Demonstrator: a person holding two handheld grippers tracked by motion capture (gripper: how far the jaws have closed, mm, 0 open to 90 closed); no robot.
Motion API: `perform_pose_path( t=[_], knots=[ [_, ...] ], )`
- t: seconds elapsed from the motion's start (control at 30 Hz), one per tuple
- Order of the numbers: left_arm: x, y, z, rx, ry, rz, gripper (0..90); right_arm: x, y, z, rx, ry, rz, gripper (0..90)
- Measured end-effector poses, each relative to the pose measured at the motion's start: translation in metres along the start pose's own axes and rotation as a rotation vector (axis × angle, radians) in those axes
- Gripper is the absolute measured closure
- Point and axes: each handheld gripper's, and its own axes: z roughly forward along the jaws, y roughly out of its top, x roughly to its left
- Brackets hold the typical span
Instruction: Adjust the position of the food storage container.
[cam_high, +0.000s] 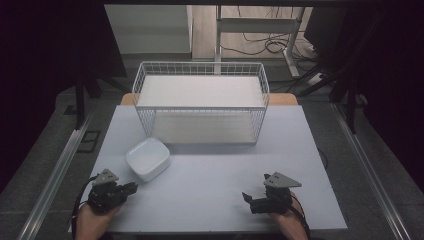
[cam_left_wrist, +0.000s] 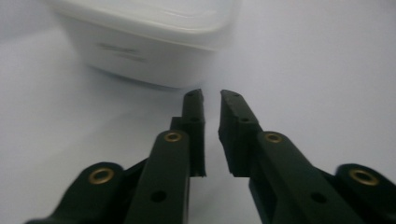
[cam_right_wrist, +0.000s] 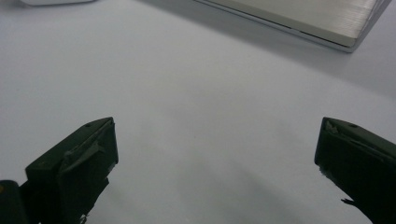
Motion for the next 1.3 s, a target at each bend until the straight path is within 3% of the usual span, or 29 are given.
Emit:
perform_pose_path(
  t=[0.13, 0.27, 0.43, 0.73, 1.0, 1.3],
  knots=[
    [0.016, 0.003, 0.0, -0.038, 0.025, -0.049, 83.5, 0.003, 0.0, 0.002, 0.012, 0.009, -0.011, 0.0],
    [0.027, 0.007, 0.005, -0.041, 0.053, -0.085, 78.7, 0.004, 0.0, 0.003, 0.016, 0.014, -0.021, 0.0],
    [0.035, 0.012, 0.009, -0.049, 0.07, -0.113, 81.0, 0.005, 0.0, 0.004, 0.02, 0.014, -0.024, 0.0],
    [0.043, 0.022, 0.021, -0.056, 0.104, -0.124, 89.7, 0.007, 0.0, 0.006, 0.026, 0.02, -0.027, 0.0],
    [0.054, 0.032, 0.033, -0.059, 0.14, -0.142, 90.0, 0.005, 0.001, 0.006, 0.035, 0.018, -0.022, 0.0],
    [0.062, 0.047, 0.048, -0.065, 0.144, -0.151, 90.0, 0.004, 0.007, 0.008, 0.078, 0.049, 0.001, 0.0]
  ],
)
